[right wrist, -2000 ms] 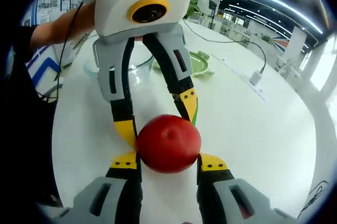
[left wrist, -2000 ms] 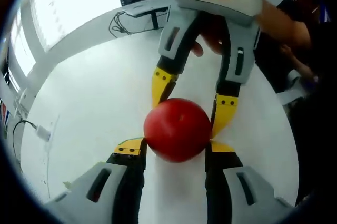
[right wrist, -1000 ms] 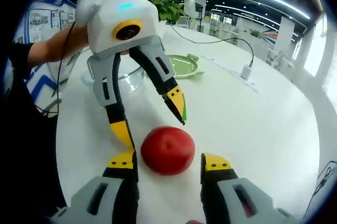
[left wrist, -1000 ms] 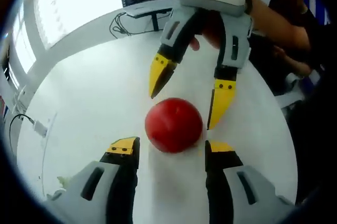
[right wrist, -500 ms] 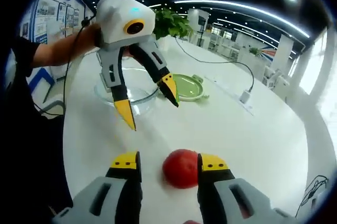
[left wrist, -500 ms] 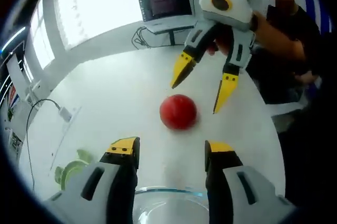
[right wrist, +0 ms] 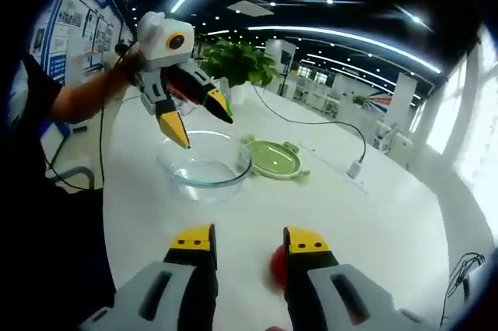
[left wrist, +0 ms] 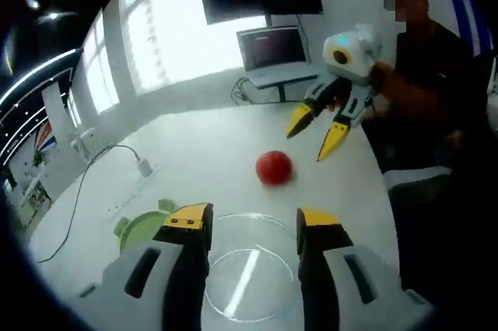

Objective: Open container latches remove lid place lid upside down on tabletop take tomato from container place on tabletop

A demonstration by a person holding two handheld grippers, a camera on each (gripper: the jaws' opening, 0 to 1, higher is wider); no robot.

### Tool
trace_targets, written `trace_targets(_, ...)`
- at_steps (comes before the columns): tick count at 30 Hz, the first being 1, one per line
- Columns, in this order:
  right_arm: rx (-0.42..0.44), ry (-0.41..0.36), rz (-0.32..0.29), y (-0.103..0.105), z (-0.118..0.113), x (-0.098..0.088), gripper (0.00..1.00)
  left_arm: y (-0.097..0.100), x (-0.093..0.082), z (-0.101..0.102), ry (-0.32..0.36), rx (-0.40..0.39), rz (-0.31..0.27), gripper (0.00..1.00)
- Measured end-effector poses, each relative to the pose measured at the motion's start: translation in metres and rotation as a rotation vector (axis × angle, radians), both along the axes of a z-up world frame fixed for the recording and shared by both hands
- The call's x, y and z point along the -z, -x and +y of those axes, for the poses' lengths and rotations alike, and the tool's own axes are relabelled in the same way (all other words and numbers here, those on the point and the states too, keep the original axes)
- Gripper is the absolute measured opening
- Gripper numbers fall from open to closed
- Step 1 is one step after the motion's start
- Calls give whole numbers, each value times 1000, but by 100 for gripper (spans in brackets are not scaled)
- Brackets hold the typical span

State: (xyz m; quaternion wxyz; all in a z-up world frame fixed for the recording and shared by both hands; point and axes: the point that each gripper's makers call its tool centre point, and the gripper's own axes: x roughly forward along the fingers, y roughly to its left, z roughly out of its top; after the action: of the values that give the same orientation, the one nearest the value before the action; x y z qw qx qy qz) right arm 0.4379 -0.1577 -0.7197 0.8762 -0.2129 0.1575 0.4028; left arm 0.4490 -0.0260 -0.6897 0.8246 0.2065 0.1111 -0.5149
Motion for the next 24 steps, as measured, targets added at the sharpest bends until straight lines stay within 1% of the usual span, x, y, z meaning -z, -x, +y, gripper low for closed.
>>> trace_targets(3,31,-37,-7,5,2,0,26,14,-11,17,72,-38,-26,40)
trace_targets(5,42,-91,-5,10,6,-1,25,25,-13,28,93,-51,-39,40)
trace_targets(7,43,-112,10,14,8,1,24,34,-11,37,96,-69,-50,39)
trace_targets(10,69,-125,4,18,8,7,24,44,-3,54,89,-121,-86,38)
trace_targets(11,88,-142,4,20,7,9,24,48,-2,59,106,-139,-87,38)
trace_targets(13,111,-162,9,24,3,14,24,54,-2,71,167,-176,-88,38)
trace_targets(14,121,-167,10,26,2,18,24,56,-1,77,201,-196,-81,38)
trace_targets(15,134,-190,11,28,1,20,24,57,1,82,218,-212,-78,37)
trace_targets(16,140,-238,26,31,2,22,24,57,3,90,245,-234,-72,37)
trace_targets(17,142,-264,43,33,3,24,24,58,7,96,269,-251,-58,36)
trace_targets(18,156,-296,66,36,2,28,24,60,13,102,274,-258,-43,35)
trace_targets(19,175,-310,62,36,-1,31,24,62,19,106,288,-270,-22,35)
trace_targets(20,176,-308,50,39,-2,36,24,63,25,111,297,-284,-8,35)
trace_targets(22,199,-299,32,41,-4,44,21,65,35,119,314,-304,-7,35)
trace_targets(23,217,-288,14,41,-7,47,19,69,39,121,324,-308,6,34)
trace_targets(24,238,-275,-15,40,-10,49,19,71,41,124,331,-314,6,33)
